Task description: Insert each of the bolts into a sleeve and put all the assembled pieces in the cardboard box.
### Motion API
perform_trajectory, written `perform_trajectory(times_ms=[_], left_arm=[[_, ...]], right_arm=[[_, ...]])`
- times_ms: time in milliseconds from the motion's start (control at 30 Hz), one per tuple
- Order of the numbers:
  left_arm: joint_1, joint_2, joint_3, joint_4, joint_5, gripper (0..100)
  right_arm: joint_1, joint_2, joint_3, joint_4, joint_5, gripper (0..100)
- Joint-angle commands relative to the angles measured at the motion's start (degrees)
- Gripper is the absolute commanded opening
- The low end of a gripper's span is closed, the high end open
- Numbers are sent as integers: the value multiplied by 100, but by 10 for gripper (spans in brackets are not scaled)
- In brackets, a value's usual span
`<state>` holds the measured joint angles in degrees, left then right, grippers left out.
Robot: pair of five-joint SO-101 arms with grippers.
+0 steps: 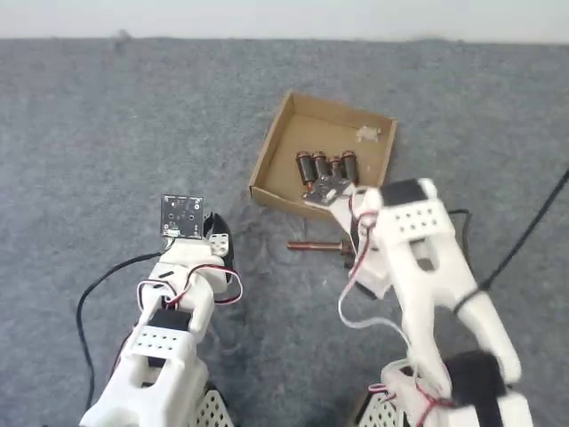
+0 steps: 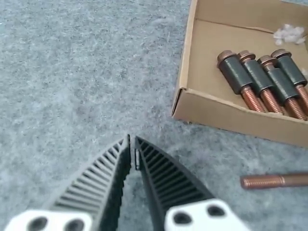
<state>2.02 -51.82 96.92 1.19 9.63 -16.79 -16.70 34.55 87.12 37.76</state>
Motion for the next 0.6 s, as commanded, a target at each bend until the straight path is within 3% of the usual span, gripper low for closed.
perform_trajectory(times_ms=[0, 367, 567], left_arm=[[0, 53, -347, -158, -53, 12], [0, 53, -347, -167, -53, 12], [0, 53, -347, -167, -53, 12]], right_arm=[[-75, -382, 185, -435, 123, 148], [-110, 567, 176, -1701, 1319, 148], [-136, 1191, 193, -2264, 1495, 148]])
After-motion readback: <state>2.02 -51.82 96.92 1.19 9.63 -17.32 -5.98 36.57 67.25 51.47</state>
